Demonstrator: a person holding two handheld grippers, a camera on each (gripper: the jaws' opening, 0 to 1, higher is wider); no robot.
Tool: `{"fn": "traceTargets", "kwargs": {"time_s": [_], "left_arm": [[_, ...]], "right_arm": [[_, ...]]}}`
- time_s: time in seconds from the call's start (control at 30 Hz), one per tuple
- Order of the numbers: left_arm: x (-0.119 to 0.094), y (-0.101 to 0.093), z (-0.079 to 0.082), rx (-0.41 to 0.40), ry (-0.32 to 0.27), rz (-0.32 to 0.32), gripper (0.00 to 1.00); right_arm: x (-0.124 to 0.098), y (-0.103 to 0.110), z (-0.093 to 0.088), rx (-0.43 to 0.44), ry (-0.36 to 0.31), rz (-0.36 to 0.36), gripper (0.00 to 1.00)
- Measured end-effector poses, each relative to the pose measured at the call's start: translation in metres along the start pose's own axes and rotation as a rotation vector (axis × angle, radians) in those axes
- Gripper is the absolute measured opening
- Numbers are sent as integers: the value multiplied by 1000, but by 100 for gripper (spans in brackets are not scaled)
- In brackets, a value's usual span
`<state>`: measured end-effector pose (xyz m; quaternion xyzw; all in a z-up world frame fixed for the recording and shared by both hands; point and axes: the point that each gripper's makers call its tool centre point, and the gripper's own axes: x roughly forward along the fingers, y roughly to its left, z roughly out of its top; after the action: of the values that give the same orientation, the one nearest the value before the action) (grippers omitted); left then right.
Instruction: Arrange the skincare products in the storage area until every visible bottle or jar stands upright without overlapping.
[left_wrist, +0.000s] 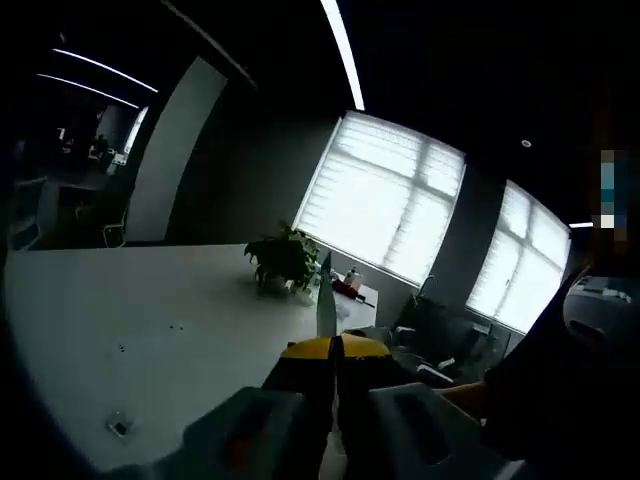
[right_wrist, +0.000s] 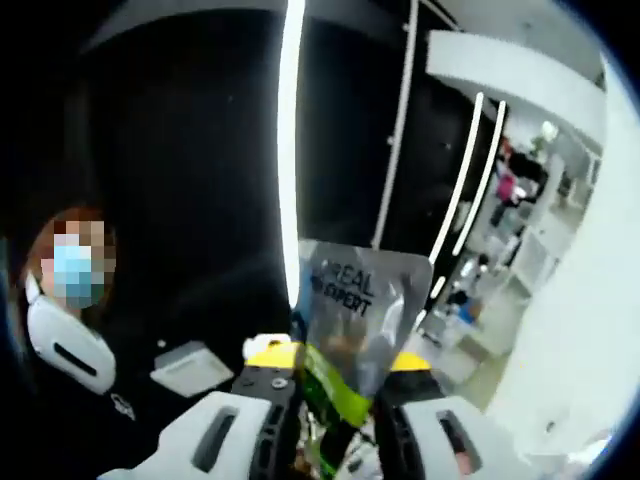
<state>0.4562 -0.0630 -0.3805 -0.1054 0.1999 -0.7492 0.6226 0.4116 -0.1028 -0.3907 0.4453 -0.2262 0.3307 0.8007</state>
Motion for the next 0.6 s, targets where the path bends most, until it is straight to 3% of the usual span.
{"fn": "traceTargets", "kwargs": {"time_s": [0.03, 0.07, 0.13, 0.27, 0.4, 0.47, 0.53, 0.6], "left_arm": [[-3, 2, -1, 0, -5, 10, 5], [-5, 0, -2, -13, -10, 0, 5], [-9, -7, -4, -40, -31, -14, 5], [-16, -19, -9, -61, -63, -21, 5], [-23, -30, -18, -21, -68, -22, 6], [-24, -32, -26, 20, -48, 1, 7], [-25, -38, -42, 63, 13, 9, 10], [-25, -42, -57, 111, 66, 20, 20]], "right_arm": [[1, 9, 2, 21, -8, 34, 2], [2, 12, -1, 19, 25, 17, 1], [3, 17, -5, -72, 81, -6, 0], [6, 30, -7, -110, 186, -39, 0], [8, 48, -14, -236, 342, -25, 0], [5, 54, -19, -263, 399, -13, 0], [4, 60, -17, -253, 411, -7, 0], [4, 70, -12, -249, 418, 12, 0]]}}
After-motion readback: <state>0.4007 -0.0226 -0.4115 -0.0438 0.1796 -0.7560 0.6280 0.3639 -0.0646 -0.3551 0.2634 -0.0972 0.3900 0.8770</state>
